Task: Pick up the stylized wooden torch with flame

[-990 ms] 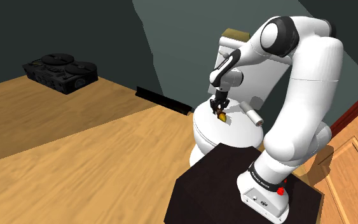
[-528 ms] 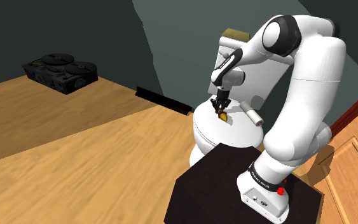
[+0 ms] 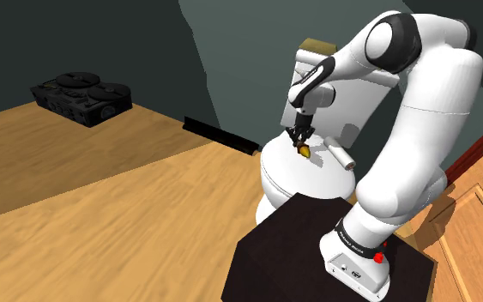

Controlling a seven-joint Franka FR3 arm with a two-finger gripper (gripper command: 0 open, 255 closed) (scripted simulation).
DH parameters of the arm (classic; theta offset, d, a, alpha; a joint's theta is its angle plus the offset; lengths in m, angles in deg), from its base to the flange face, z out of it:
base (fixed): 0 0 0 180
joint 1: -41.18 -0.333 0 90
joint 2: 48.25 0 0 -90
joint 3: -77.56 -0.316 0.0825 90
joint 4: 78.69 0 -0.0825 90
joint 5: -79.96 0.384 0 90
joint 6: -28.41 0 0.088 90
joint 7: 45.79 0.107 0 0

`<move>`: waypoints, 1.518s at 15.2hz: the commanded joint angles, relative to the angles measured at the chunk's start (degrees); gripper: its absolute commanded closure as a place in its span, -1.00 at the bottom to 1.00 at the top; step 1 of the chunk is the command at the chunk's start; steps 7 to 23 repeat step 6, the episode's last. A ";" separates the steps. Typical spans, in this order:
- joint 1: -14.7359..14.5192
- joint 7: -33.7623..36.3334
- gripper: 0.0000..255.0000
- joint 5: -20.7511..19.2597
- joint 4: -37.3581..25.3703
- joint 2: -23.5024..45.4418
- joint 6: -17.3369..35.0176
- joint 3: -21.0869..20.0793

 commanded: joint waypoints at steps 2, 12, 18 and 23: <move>-0.24 0.37 1.00 -0.72 -0.29 -1.98 -2.20 0.31; -0.38 0.62 1.00 -1.18 -0.52 -3.26 -3.68 0.48; -0.38 0.62 1.00 -1.18 -0.52 -3.26 -3.68 0.48; -0.38 0.62 1.00 -1.18 -0.52 -3.26 -3.68 0.48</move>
